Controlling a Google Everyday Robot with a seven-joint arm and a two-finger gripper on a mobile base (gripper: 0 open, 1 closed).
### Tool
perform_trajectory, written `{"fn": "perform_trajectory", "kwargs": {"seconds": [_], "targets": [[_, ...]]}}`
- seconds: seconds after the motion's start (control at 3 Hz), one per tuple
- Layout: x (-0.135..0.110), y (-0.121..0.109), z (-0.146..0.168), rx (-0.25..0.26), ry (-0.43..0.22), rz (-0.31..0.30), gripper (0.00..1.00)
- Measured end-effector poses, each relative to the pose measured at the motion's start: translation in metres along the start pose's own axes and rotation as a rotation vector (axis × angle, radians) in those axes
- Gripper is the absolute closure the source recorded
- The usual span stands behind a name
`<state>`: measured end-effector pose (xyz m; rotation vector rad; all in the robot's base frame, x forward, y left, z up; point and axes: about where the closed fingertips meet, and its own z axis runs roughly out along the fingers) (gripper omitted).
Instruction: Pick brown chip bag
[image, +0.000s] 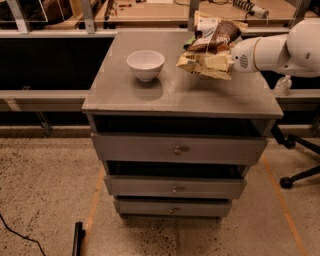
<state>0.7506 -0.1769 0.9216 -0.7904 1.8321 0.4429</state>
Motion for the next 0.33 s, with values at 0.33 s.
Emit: {"fn": "perform_trajectory", "kwargs": {"seconds": [0.33], "targets": [[0.0,0.0001,0.0001,0.0,0.0,0.0,1.0]]}}
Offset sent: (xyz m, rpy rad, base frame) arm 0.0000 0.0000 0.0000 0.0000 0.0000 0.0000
